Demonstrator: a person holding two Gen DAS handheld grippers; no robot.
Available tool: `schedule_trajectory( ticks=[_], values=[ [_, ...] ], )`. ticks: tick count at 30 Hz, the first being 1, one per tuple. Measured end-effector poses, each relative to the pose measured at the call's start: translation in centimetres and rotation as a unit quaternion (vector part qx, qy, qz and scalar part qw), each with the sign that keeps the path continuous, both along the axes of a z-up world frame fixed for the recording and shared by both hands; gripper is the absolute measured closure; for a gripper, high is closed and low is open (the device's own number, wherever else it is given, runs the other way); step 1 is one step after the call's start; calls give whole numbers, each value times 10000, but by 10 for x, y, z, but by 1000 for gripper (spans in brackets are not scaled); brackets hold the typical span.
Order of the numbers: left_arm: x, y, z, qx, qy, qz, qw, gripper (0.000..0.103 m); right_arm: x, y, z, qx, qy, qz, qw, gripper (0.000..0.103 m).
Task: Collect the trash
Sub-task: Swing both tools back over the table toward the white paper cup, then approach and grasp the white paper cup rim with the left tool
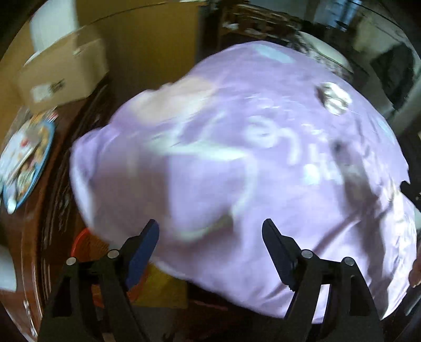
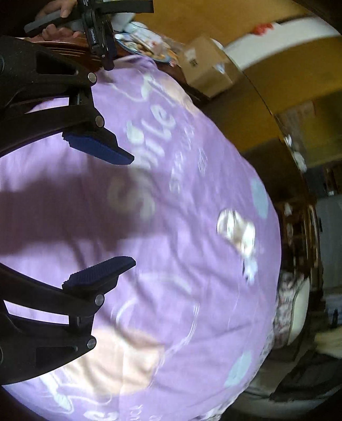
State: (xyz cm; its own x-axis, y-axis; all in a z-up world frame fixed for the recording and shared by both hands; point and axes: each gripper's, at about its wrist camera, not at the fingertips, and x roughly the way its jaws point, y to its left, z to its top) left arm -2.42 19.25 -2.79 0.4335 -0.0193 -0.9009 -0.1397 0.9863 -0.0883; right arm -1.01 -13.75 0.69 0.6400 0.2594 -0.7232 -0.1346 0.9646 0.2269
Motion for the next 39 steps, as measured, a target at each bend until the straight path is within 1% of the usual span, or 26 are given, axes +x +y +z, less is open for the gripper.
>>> schedule_trajectory(
  ticks=[5,8,9,15,27,32,39],
  values=[
    [38,-57,8,-1,-107,-530,9985,23,11,-30,-9,46,74,-248,9997,33],
    [59,-86,13,19,-183,-816,9965,19,18,-41,-13,106,109,-320,9994,33],
    [65,-94,14,24,-194,-874,9960,18,22,-43,-14,96,116,-336,9993,33],
    [108,-133,15,81,-275,-1155,9929,18,47,-63,-19,127,142,-471,9987,33],
    [161,-167,0,137,-220,-1328,9908,18,88,-95,-29,14,180,-791,9967,33],
    [182,-182,-6,119,-230,-1421,9895,18,103,-101,-31,-94,200,-851,9961,33],
    [208,-196,-12,29,-234,-1501,9884,18,125,-106,-32,-95,236,-991,9948,33]
  ],
)
